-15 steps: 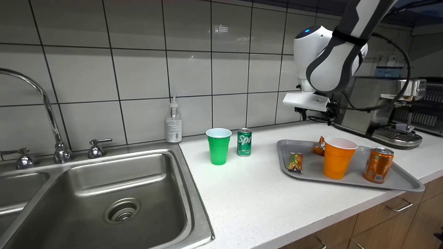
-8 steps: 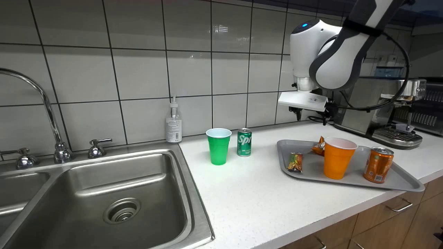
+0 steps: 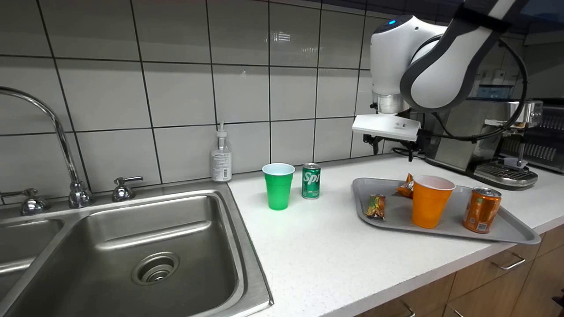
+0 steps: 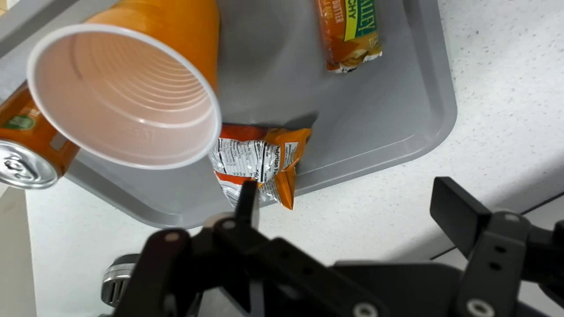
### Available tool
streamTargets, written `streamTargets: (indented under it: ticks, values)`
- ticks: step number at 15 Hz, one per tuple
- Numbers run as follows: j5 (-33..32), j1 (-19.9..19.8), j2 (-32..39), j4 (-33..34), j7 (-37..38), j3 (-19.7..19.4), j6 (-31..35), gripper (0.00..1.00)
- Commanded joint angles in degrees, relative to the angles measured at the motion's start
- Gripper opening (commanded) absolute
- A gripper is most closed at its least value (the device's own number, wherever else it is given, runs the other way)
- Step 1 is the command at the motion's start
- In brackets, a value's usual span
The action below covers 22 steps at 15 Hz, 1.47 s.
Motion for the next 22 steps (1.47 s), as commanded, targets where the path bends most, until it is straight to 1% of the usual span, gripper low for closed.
streamTargets:
  ticks: [1, 4, 5, 14, 16, 17, 22]
  values:
    - [-2.6, -3.6, -4.2, -3.3, 0.4, 3.7, 0.7, 1.0]
    - [-3.3, -5.0, -5.5, -4.5, -0.2, 5.4, 1.4, 1.0]
    - [-2.8, -2.6, -5.7, -5.0, -0.7, 3.1, 2.2, 1.0]
    - [-3.4, -2.7, -9.0, -8.0, -2.3, 3.3, 5.5, 1.0]
    - [-2.6, -2.8, -9.0, -8.1, -3.0, 3.4, 5.6, 1.0]
    - [-2.1, -2.5, -6.8, -6.4, -1.3, 3.4, 4.9, 1.0]
    - [-2.0, -2.5, -6.5, -6.4, -1.3, 3.4, 4.9, 1.0]
